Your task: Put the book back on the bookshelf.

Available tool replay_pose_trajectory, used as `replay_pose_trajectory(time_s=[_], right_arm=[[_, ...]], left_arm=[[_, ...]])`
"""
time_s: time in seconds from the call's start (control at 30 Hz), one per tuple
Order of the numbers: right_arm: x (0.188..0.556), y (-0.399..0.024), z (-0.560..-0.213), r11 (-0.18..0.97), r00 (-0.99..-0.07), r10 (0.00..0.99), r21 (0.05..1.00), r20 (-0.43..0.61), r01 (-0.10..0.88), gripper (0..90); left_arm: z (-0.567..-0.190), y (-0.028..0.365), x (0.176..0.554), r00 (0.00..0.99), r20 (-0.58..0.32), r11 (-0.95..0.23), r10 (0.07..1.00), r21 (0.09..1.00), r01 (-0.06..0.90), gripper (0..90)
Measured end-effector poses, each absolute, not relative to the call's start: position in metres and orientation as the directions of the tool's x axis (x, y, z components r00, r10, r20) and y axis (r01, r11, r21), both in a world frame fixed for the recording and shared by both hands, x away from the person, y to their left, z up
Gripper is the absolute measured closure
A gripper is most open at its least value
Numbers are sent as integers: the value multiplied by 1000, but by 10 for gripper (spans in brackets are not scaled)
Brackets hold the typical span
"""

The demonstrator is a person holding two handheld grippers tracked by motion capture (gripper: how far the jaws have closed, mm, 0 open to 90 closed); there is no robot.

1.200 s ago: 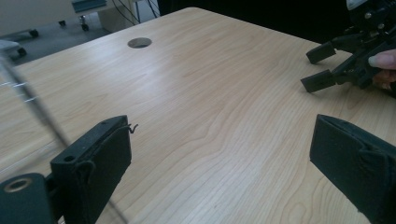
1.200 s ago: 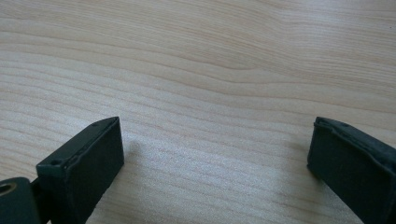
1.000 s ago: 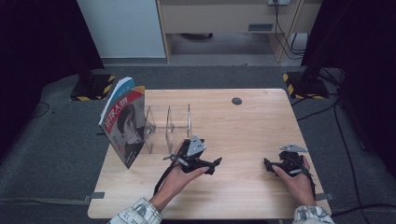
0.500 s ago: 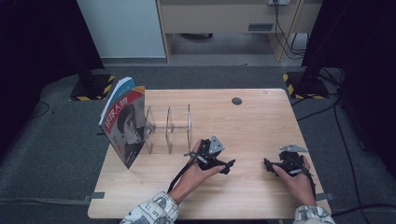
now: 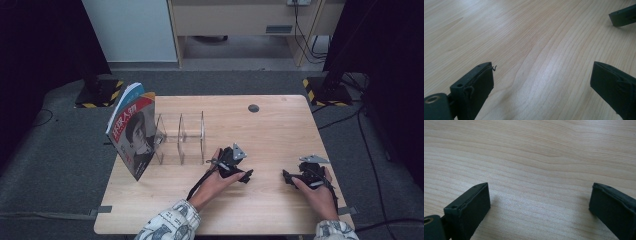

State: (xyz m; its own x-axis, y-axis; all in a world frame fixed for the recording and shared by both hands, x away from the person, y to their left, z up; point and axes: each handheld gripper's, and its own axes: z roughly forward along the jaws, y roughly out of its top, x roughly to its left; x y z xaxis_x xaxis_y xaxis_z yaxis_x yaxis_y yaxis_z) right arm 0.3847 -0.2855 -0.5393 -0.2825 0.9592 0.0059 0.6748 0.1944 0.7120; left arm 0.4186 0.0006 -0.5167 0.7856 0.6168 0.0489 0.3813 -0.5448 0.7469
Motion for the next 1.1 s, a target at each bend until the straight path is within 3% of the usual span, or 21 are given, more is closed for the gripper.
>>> replay_pose_trajectory(time_s=[0.8,1.1], right_arm=[[385,-285,-539,194,-283,959,712,7,675,38],[385,-285,-539,194,-283,959,712,6,675,37]], left_arm=[[-533,-5,436,731,40,-543,681,698,467,44],[-538,-4,439,720,-3,-511,694,703,495,18]])
